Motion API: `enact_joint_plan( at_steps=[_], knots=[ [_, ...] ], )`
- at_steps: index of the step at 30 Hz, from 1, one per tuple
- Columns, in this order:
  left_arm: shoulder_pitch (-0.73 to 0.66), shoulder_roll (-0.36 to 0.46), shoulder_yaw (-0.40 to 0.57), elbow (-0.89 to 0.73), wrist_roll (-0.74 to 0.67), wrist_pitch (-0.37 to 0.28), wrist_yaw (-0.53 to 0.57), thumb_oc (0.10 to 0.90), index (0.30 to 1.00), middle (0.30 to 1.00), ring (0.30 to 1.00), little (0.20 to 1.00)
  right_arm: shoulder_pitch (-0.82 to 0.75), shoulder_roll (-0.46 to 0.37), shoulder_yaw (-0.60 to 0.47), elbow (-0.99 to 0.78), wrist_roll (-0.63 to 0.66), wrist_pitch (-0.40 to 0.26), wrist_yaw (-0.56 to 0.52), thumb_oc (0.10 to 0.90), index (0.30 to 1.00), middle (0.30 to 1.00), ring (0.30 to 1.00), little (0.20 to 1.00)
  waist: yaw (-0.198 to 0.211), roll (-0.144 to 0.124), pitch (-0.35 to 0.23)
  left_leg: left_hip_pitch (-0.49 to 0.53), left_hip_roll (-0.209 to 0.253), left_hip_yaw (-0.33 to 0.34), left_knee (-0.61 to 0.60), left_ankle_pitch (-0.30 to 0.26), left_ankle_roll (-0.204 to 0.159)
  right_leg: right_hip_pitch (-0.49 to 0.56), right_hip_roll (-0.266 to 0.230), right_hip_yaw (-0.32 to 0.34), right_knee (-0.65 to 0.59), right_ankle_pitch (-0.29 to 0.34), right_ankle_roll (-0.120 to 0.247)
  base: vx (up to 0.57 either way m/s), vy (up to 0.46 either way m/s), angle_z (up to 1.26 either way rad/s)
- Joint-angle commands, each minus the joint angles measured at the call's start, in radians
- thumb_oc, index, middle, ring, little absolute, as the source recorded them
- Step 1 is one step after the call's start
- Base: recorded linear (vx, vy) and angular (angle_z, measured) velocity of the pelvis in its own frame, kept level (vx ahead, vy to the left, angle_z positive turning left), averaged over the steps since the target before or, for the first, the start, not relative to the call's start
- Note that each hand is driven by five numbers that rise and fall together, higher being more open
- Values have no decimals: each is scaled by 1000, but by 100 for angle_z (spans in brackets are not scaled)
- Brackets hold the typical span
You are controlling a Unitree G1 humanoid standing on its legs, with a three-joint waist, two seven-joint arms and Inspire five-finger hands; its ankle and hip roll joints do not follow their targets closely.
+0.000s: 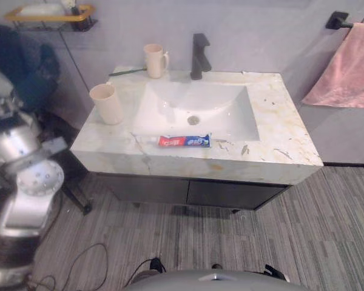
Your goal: Organize the bathroom.
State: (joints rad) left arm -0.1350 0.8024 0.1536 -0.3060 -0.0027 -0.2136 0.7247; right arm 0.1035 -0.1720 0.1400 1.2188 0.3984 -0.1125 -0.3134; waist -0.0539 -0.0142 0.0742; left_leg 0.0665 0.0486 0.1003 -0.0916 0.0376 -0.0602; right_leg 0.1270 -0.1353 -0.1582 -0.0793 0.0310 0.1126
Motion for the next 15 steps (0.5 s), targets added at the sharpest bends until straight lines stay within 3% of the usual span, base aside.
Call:
enact_joint_plan(
  at_steps=[1, 5, 8, 12, 15],
  knots=[
    [-182, 153, -24, -47, -156, 119, -311, 800, 900, 900, 900, 900, -80, -63, 23, 42, -46, 15, -3, 800, 900, 900, 900, 900, -1, 35, -33, 59, 19, 53, 4, -65, 24, -35, 14, 17, 30, 7, 35, 9, 30, -18],
    [-276, 250, -75, -11, -248, 175, -447, 800, 900, 900, 900, 900, -98, -75, 31, 43, -51, 36, 7, 800, 900, 900, 900, 900, -7, 47, -43, 68, 18, 64, 4, -66, 22, -27, 14, 23, 24, 8, 39, 7, 14, -5],
    [-364, 304, -163, 63, -274, 236, -622, 800, 900, 900, 900, 900, -115, -86, 41, 46, -57, 47, 11, 800, 900, 900, 900, 900, -19, 63, -49, 76, 14, 69, 4, -66, 23, -22, 21, 39, 18, 10, 38, 14, 32, -9],
    [-462, 352, -307, 211, -248, 195, -835, 800, 900, 900, 900, 900, -126, -103, 46, 48, -82, 68, 19, 800, 900, 900, 900, 900, -33, 77, -55, 83, 9, 82, 4, -69, 27, -20, 22, 52, 10, 16, 42, 9, 47, -10],
    [-519, 356, -406, 272, -221, 180, -904, 800, 900, 900, 900, 900, -132, -113, 43, 56, -98, 71, 26, 800, 900, 900, 900, 900, -38, 83, -59, 85, 6, 87, 4, -72, 31, -20, 25, 57, 7, 17, 43, 16, 38, -17]
  ],
)
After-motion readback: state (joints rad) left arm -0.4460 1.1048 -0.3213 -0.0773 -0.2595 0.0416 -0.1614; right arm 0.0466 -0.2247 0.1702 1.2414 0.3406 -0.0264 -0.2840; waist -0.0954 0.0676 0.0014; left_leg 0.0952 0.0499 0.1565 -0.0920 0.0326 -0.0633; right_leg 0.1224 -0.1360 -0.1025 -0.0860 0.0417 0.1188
